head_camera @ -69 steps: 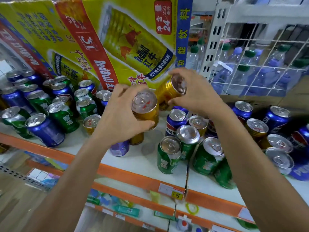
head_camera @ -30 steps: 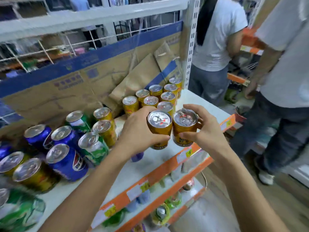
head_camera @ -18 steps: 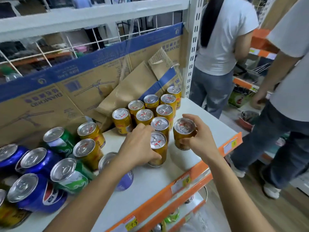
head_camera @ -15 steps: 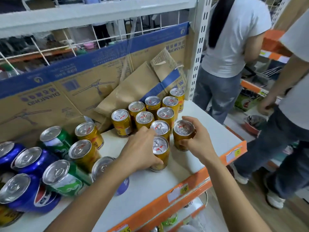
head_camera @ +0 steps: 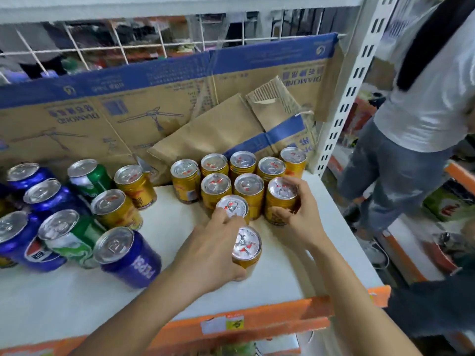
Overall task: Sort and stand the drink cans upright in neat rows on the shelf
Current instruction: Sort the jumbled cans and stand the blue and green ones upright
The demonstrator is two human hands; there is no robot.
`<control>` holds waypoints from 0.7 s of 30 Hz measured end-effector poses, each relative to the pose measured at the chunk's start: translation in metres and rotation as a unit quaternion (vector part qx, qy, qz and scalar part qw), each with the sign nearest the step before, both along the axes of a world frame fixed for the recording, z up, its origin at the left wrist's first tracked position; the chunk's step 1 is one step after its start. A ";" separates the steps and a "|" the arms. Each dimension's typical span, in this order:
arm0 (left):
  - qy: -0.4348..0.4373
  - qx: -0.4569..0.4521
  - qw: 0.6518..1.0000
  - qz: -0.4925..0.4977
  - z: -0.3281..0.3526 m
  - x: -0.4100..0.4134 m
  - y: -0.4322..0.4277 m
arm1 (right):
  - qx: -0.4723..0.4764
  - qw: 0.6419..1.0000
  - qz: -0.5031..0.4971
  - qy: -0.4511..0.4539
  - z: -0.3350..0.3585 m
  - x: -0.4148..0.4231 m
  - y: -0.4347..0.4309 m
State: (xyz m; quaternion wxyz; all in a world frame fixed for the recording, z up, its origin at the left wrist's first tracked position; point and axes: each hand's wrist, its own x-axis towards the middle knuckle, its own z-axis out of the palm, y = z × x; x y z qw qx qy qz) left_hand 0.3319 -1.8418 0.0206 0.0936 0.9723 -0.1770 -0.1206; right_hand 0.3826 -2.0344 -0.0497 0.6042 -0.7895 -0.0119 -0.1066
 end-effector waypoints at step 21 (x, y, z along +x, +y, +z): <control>-0.162 -0.027 0.985 0.053 -0.021 0.030 -0.051 | -0.059 0.992 -0.068 -0.085 0.019 -0.013 -0.022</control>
